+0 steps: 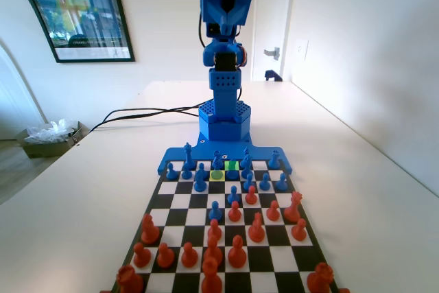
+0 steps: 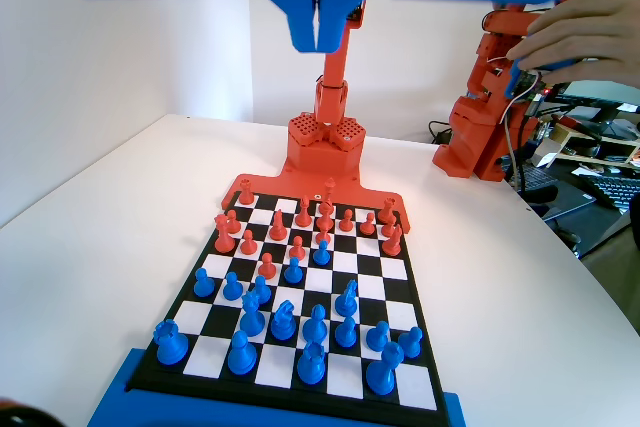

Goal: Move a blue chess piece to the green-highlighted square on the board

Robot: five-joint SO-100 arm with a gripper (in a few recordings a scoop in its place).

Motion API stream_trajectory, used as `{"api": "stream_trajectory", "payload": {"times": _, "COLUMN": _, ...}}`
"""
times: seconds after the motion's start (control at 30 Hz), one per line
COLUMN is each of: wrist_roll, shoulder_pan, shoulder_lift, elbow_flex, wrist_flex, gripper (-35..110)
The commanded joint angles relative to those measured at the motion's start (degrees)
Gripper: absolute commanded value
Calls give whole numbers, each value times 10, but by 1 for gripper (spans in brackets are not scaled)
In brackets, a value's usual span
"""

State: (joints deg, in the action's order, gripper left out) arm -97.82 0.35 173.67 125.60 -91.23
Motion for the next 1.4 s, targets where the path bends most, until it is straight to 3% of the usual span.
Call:
{"api": "stream_trajectory", "payload": {"times": 0.0, "wrist_roll": -4, "shoulder_pan": 5, "shoulder_lift": 12, "elbow_flex": -6, "wrist_flex": 10, "gripper": 1}}
{"api": "stream_trajectory", "payload": {"times": 0.47, "wrist_roll": 20, "shoulder_pan": 4, "shoulder_lift": 5, "elbow_flex": -22, "wrist_flex": 14, "gripper": 1}}
{"api": "stream_trajectory", "payload": {"times": 0.83, "wrist_roll": 49, "shoulder_pan": -40, "shoulder_lift": -165, "elbow_flex": -223, "wrist_flex": -87, "gripper": 1}}
{"api": "stream_trajectory", "payload": {"times": 1.07, "wrist_roll": 47, "shoulder_pan": -50, "shoulder_lift": -261, "elbow_flex": -265, "wrist_flex": -34, "gripper": 1}}
{"api": "stream_trajectory", "payload": {"times": 1.37, "wrist_roll": 181, "shoulder_pan": -16, "shoulder_lift": -359, "elbow_flex": -280, "wrist_flex": 25, "gripper": 1}}
